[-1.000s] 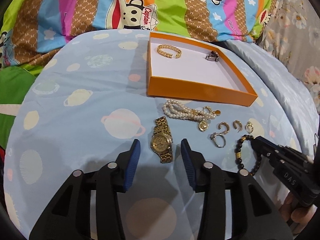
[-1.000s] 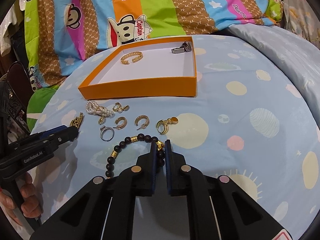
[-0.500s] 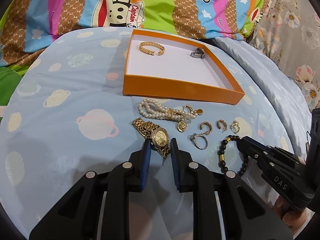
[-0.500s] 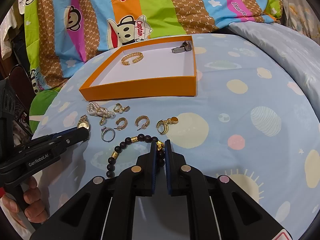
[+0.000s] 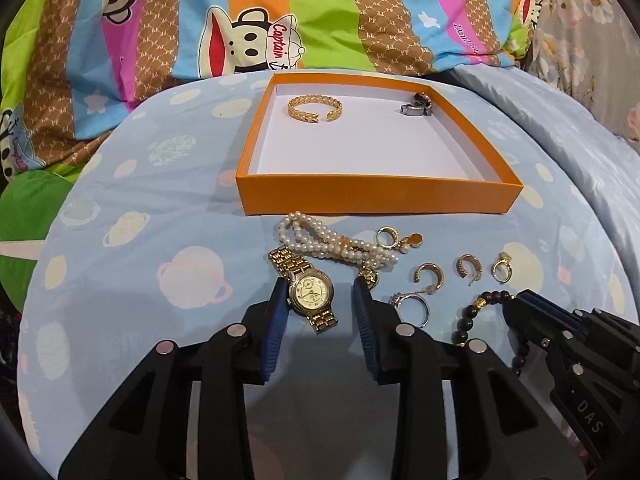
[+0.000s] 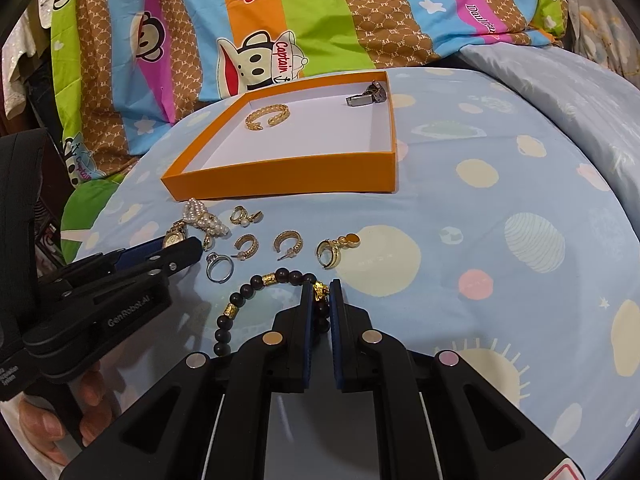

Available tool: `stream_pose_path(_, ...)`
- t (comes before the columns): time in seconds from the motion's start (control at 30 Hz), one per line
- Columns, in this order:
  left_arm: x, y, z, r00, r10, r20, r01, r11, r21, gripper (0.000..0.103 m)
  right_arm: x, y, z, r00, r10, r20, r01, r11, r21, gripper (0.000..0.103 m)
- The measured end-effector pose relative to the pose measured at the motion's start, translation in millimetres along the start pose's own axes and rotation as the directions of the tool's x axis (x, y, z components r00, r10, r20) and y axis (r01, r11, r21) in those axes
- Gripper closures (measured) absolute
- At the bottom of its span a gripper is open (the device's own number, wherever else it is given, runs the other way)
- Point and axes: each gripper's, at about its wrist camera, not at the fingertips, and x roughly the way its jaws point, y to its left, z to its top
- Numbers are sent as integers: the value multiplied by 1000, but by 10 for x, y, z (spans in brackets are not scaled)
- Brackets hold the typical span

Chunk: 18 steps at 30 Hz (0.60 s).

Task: Organize jewelry
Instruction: 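Carry the gold watch and bead bracelet into the orange box and release both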

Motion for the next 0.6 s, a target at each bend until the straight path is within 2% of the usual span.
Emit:
stream_pose_path(0.07, -4, 13, -2, 1000, -7, 2, 7, 1000, -2, 72, 1, 1, -1, 1000, 2, 0, -2, 1000, -1, 95)
stream_pose_path(0.13, -19, 60, -4, 1000, -30, 4, 30, 999, -10, 82, -4, 4, -1, 1000, 6, 3, -6, 1000, -1, 95)
stream_pose_path(0.33, -100, 200, -53, 989, -147, -11, 146, 988, -54, 83, -83, 6, 5, 999, 22, 32, -22, 1000, -4, 95)
stream_pose_path(0.6, -379, 242, -102, 978, -210, 14, 210, 976, -63, 83, -325, -1, 77, 995, 61, 77, -62, 998, 7, 95)
